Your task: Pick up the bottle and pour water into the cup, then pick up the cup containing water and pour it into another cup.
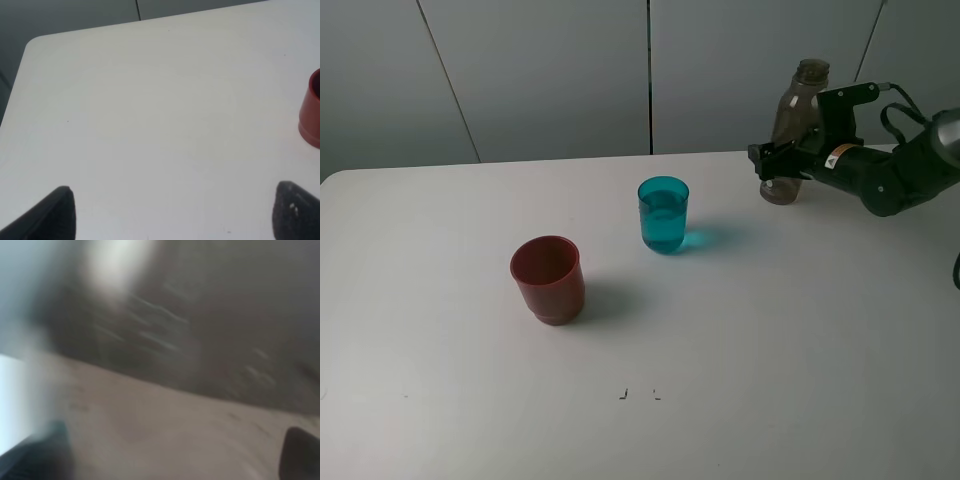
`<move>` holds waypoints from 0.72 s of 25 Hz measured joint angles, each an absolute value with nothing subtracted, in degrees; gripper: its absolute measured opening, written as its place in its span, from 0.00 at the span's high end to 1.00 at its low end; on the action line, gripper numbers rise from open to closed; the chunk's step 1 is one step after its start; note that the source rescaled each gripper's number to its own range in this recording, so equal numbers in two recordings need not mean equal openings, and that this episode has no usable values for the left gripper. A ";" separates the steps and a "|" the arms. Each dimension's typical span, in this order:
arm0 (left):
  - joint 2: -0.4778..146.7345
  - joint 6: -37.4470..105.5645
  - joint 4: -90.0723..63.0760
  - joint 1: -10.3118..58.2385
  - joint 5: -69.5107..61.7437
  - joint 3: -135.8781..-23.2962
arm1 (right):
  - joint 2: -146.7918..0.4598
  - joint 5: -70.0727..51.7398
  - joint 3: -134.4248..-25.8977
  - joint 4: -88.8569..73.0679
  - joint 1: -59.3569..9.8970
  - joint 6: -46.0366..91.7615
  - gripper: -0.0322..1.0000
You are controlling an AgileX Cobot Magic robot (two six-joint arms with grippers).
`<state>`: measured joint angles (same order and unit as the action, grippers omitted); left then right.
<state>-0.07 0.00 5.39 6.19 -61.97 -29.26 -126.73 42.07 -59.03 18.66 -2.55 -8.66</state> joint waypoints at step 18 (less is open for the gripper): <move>-0.07 0.00 5.39 6.19 -61.97 -29.26 | -118.99 28.98 -50.10 19.57 -2.55 -9.85 0.00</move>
